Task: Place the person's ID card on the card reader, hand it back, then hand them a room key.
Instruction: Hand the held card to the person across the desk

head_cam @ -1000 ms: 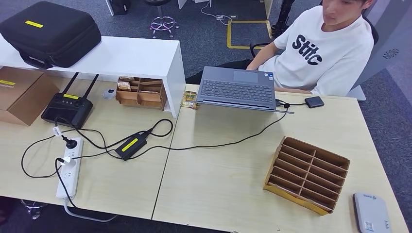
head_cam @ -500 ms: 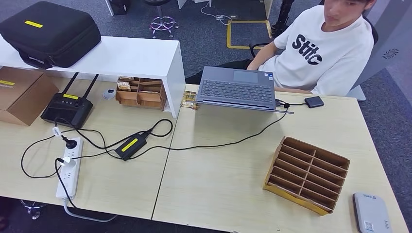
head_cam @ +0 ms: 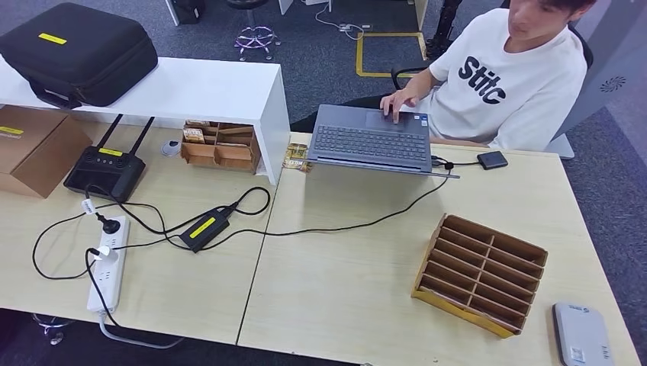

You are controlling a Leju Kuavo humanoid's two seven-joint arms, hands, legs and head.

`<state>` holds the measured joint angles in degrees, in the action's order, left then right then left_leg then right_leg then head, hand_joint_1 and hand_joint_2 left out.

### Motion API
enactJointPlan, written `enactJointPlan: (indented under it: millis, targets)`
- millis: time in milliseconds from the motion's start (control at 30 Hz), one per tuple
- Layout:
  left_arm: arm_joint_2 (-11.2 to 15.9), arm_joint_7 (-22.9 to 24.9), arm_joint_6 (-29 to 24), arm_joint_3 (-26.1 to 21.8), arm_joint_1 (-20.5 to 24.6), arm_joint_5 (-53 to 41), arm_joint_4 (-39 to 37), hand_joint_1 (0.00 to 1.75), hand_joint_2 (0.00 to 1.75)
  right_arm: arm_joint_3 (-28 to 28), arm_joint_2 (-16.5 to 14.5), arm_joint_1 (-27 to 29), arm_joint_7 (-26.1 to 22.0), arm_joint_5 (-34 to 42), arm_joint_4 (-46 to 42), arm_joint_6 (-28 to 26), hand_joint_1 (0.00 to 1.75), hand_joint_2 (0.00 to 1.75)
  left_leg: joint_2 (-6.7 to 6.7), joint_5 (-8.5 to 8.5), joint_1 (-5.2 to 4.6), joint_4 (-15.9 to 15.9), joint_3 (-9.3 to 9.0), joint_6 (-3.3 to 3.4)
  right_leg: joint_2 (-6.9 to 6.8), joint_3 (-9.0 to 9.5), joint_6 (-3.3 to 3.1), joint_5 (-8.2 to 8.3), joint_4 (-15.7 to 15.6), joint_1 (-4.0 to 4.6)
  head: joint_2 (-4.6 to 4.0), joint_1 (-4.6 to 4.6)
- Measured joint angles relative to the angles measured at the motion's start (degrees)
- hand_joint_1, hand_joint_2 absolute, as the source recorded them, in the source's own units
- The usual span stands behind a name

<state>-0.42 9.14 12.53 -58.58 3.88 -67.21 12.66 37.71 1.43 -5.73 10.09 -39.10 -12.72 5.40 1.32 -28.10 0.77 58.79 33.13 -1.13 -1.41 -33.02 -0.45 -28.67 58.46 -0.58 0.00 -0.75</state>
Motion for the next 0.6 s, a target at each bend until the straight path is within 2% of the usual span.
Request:
enactJointPlan:
  millis: [33,100,133,200,267,333,367,400,433,467,533,600]
  targets:
    - [0.44,1.14,4.72,1.1,-0.09,-1.83,-0.09,0.0,0.0,-0.46,0.07,-0.59,0.79,-0.64,-0.06,-2.57,0.0,0.0,0.0,0.01,-0.01,-0.01,0.0,-0.01,-0.01,0.01,0.0,0.0,0.02,-0.01,0.0,0.01]
    - [0.56,3.21,10.09,3.07,-0.41,-3.37,-0.38,0.0,0.0,-1.03,0.15,-1.77,1.35,-0.35,-0.33,-9.46,0.0,0.0,0.02,0.01,-0.01,0.0,0.01,-0.02,0.03,0.01,0.0,0.0,0.01,-0.01,0.0,0.04]
    - [0.44,3.76,9.74,3.55,-0.54,-2.87,-0.49,0.0,0.0,-1.06,0.16,-2.28,1.09,0.5,-0.5,-12.15,0.0,0.0,0.03,0.01,0.0,0.01,0.01,-0.02,0.05,0.01,0.0,0.0,-0.03,0.0,0.0,0.08]
    - [0.12,2.82,2.6,3.69,-0.64,-0.92,-0.61,0.0,0.0,-0.73,0.2,-2.87,0.52,2.71,-0.74,-14.55,0.0,0.0,-0.01,0.01,0.02,0.04,0.0,0.0,0.0,0.05,0.01,0.01,-0.12,0.02,0.0,0.1]
    - [-0.45,-0.07,-11.79,3.59,-0.62,1.03,-0.58,0.0,0.87,-0.04,0.19,-2.6,-0.42,4.49,-0.79,-12.27,0.0,0.87,-0.11,-0.01,0.01,0.06,0.0,0.02,-0.1,0.1,0.02,0.0,-0.15,0.0,0.0,0.07]
    - [-1.41,-2.65,-25.81,3.38,-0.5,2.19,-0.58,0.0,1.75,0.33,0.1,-1.62,-1.87,4.05,-0.57,-5.57,0.0,0.87,-0.18,-0.02,0.0,0.05,0.0,0.03,-0.14,0.12,0.02,0.0,-0.14,-0.01,0.0,0.06]
    - [-1.81,-3.35,-29.58,3.25,-0.43,2.42,-0.59,0.0,1.75,0.17,0.02,-1.0,-2.5,2.92,-0.37,-1.42,0.0,0.44,-0.19,-0.03,0.0,0.05,0.01,0.04,-0.14,0.12,0.02,-0.01,-0.13,-0.01,0.0,0.05]
    - [-2.08,-3.51,-30.16,3.15,-0.34,2.37,-0.61,0.0,1.75,-0.25,-0.04,-0.44,-2.92,1.43,-0.14,2.31,0.0,0.0,-0.18,-0.03,0.0,0.04,0.01,0.04,-0.13,0.12,0.02,-0.02,-0.13,0.0,0.0,0.04]
    - [-2.16,-3.22,-27.54,3.09,-0.29,1.92,-0.66,0.0,1.31,-0.87,-0.15,0.03,-3.07,-0.04,0.07,4.88,0.0,0.0,-0.16,-0.04,0.0,0.03,0.01,0.04,-0.12,0.11,0.01,-0.02,-0.12,0.0,0.0,0.03]
    - [-2.1,-2.64,-22.62,3.16,-0.26,1.07,-0.7,0.0,0.87,-1.52,-0.25,0.35,-2.91,-1.24,0.23,6.13,0.0,0.0,-0.14,-0.04,0.0,0.02,0.02,0.04,-0.11,0.09,0.01,-0.03,-0.12,0.0,0.0,0.02]
    - [-1.56,-0.58,-8.71,4.01,-0.28,-1.47,-0.84,0.0,0.0,-2.45,-0.25,0.4,-1.74,-2.47,0.34,4.0,0.0,0.0,-0.12,-0.04,0.01,0.01,0.03,0.04,-0.08,0.08,-0.01,-0.05,-0.09,0.01,0.0,0.04]
    - [-0.8,2.08,1.83,5.14,-0.33,-3.22,-0.95,0.0,0.0,-2.72,0.13,-0.37,-0.13,-2.19,0.23,-1.44,0.0,0.87,-0.08,-0.04,0.02,0.01,0.03,0.03,-0.05,0.08,-0.02,-0.05,-0.09,0.02,0.0,0.07]
